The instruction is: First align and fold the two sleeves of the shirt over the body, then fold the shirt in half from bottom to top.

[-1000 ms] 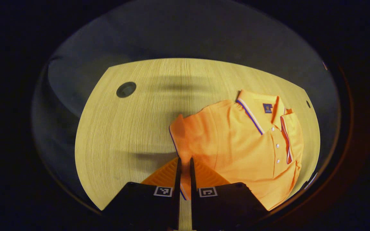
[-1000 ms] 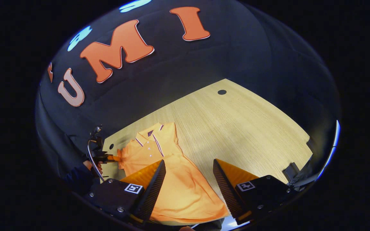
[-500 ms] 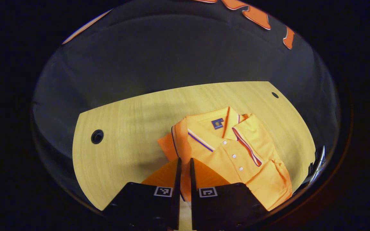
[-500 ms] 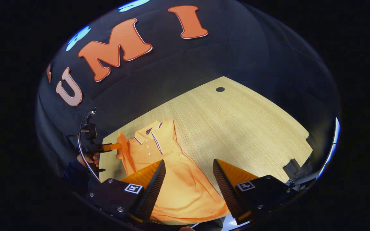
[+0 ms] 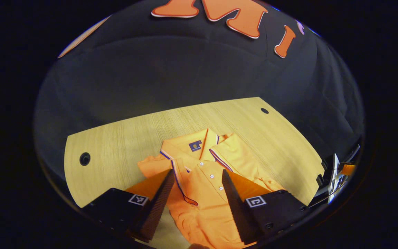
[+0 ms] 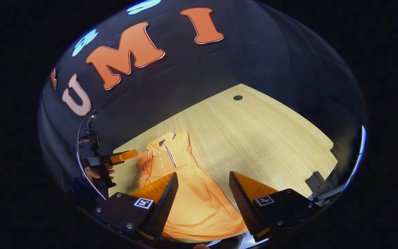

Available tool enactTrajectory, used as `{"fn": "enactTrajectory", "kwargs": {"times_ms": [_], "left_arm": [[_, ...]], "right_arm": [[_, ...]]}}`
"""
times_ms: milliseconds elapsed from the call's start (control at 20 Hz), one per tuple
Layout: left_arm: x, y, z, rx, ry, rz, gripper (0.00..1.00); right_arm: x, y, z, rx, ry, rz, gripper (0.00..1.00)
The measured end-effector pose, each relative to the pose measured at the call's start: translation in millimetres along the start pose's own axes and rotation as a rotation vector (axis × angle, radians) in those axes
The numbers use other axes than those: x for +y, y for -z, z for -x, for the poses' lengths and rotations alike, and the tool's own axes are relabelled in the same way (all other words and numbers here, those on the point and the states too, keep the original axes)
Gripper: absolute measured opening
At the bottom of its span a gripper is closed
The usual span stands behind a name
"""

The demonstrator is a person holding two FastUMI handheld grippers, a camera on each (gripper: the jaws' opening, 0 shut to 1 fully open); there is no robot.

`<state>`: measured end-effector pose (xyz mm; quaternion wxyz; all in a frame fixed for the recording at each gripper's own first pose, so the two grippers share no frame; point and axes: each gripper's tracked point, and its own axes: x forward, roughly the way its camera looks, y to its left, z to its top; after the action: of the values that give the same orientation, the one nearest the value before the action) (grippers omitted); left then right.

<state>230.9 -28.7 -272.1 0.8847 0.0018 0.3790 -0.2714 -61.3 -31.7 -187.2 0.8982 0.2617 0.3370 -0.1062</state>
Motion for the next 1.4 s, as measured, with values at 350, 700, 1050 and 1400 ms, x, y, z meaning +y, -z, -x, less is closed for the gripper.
{"fn": "enactTrajectory", "kwargs": {"times_ms": [350, 700, 1050, 1400], "left_arm": [[-12.5, -18.6, 94.5, -0.226, -0.157, -0.001, 0.99], [-54.5, -28.8, 208.5, -0.499, -0.269, -0.013, 0.98], [-97.8, -3.4, 293.0, -0.686, -0.387, -0.027, 0.98], [-115.8, 114.3, 310.9, -0.526, -0.482, 0.012, 0.97]], "right_arm": [[13.0, -14.6, 5.1, -0.103, -0.082, 0.133, 0.91], [34.6, -32.8, 44.3, -0.307, -0.179, 0.291, 0.95], [40.8, -19.6, 66.8, -0.422, -0.258, 0.444, 0.98], [-4.3, 78.2, 47.0, -0.162, -0.258, 0.448, 0.99]]}}
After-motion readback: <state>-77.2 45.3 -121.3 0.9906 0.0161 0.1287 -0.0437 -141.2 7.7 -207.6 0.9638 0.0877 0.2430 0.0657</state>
